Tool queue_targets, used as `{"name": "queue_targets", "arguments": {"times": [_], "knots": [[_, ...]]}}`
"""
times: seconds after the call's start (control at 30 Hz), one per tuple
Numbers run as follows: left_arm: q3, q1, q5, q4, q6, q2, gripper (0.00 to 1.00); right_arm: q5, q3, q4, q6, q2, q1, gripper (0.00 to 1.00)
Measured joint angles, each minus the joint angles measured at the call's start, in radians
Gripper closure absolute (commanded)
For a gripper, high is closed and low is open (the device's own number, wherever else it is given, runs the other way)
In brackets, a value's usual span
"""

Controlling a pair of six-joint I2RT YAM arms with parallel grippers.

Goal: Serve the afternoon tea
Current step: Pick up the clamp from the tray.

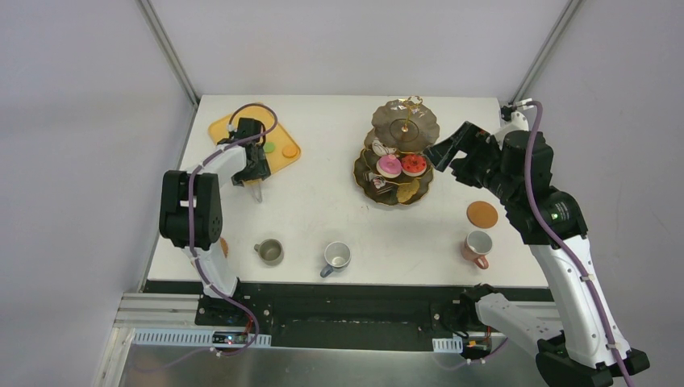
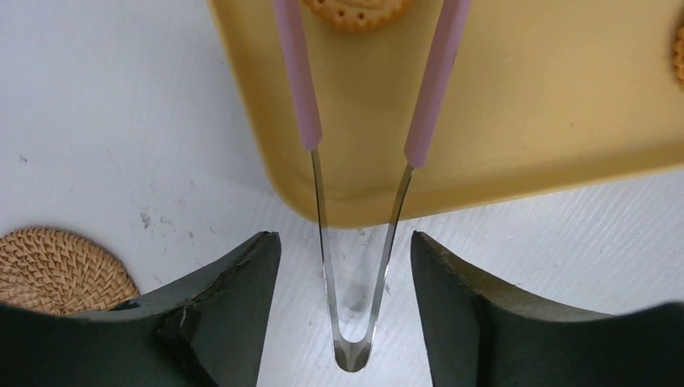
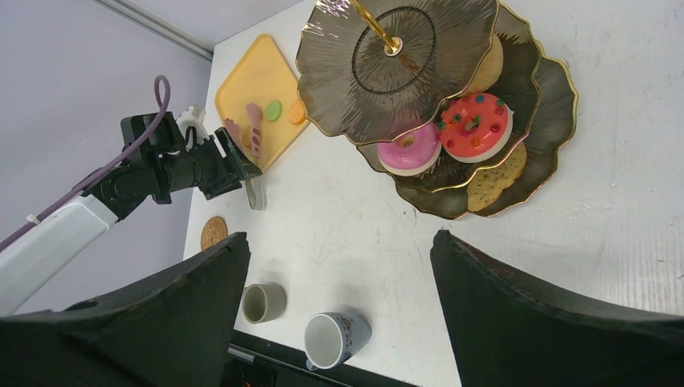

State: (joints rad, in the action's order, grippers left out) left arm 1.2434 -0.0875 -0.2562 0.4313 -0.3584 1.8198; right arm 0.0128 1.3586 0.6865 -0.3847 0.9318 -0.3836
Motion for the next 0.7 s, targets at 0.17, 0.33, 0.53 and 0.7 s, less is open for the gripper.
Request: {"name": "queue_targets", "arguments": {"times": [0.17, 0.33, 0.53, 0.7], "knots": [[-0.076, -0.017, -0.026, -0.122, -0.002, -0.015, 0.47, 0.004, 0.0, 0.009, 0.0, -0.002, 0.0, 0.14], [-0.128, -0.035, -0.05, -0.189, -0.004, -0.024, 0.51, 0.011, 0.0, 0.011, -0.005, -0.009, 0.0, 0.14], [-0.135, -0.038, -0.094, -0.212, -0.004, -0.044, 0.43, 0.022, 0.0, 0.023, -0.008, -0.01, 0.0, 0.14], [-0.135, -0.038, -0.124, -0.228, 0.0, -0.077, 0.44, 0.023, 0.0, 0.026, -0.015, -0.012, 0.0, 0.14]]}}
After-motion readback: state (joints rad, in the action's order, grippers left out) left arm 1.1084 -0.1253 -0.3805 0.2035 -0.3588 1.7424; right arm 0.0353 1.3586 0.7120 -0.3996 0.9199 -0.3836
